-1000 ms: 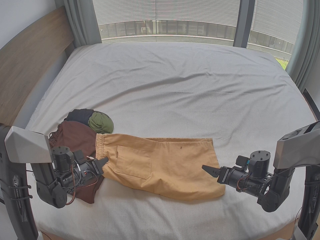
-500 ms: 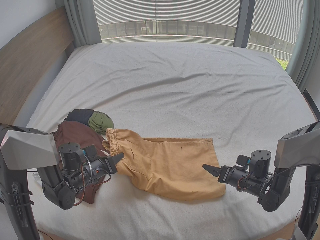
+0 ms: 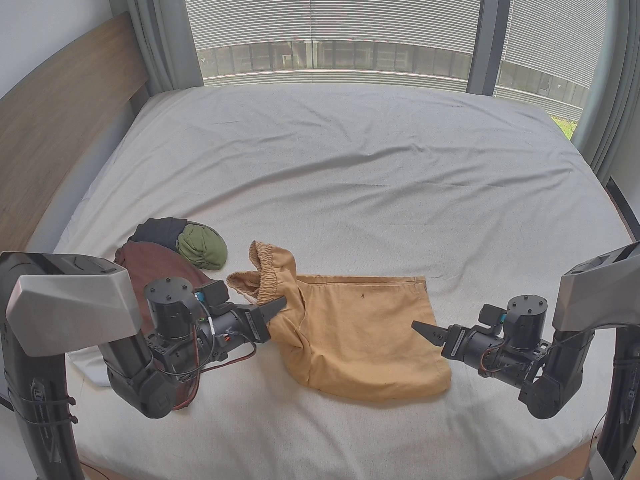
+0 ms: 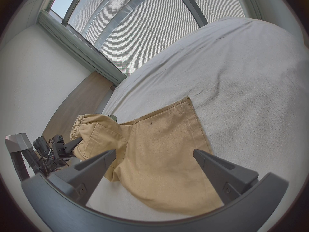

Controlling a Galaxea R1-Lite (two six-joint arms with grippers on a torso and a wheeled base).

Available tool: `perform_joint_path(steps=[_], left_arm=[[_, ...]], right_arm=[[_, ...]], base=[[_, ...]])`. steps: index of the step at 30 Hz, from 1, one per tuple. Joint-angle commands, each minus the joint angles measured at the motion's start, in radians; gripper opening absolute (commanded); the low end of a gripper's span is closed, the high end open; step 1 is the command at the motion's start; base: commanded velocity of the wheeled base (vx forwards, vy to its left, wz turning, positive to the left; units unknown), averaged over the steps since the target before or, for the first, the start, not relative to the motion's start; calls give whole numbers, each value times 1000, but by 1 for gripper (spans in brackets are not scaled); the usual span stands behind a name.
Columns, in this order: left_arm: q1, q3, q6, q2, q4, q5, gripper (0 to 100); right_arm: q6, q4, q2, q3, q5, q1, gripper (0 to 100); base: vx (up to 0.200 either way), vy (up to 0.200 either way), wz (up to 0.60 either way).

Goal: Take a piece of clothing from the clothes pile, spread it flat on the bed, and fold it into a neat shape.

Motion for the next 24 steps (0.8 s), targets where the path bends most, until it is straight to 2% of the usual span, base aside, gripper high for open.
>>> perform_joint_path(steps=[1,21,24], left_arm=[[-51,-47,-30,14,7,5,0],[-181,-222,-73,97,125,7,0],[-212,-280,-74,100,194,7,0]], right_arm=[[-1,-1,-12,-11,1,-24,100],[-1,1,-17,-60,14,-119,100],[-1,1,-15,-68,14,-133,100]], base=[[0,0,0],[0,0,0],[0,0,0]])
